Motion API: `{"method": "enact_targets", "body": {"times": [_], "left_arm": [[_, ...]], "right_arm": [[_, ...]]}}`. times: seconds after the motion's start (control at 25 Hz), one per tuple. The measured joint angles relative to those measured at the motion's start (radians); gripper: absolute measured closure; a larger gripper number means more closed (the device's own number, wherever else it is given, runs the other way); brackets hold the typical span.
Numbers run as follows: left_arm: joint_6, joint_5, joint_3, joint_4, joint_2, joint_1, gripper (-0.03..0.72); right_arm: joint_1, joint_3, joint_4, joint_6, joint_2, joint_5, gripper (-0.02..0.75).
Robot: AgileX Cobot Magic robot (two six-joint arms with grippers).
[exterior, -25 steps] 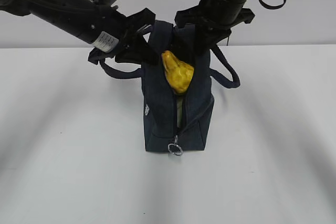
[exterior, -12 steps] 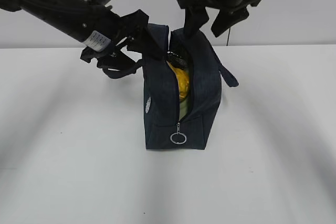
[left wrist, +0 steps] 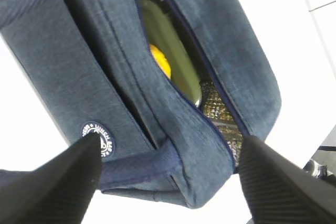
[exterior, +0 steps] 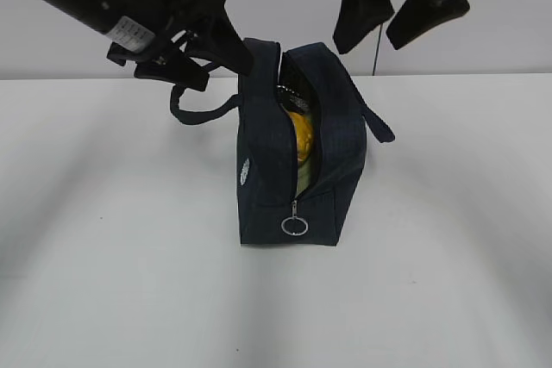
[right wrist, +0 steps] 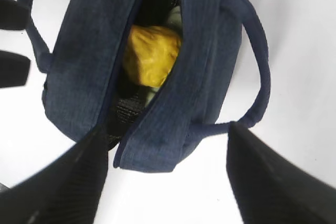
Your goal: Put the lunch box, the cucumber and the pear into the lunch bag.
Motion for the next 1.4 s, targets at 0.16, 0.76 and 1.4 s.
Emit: {"method": "enact_targets", "body": {"times": [0.16, 0.76, 1.4], "left_arm": [[0.012, 0.030, 0.005, 0.015, -0.049, 0.000, 0.152], [0.110, -0.002, 0.244, 0.033, -0.291, 0.002, 0.202], [0.110, 0.000, 0.257, 0.051, -0.297, 0.002, 0.210]], "right_arm": [[0.000, 0.273, 0.055, -0.063, -0.157, -0.183, 0.216], [0.000, 1.059, 0.780, -1.205, -0.357, -0.693, 0.237], [0.000, 1.066, 1.401, -1.974, -0.046, -0.635, 0.274]]}}
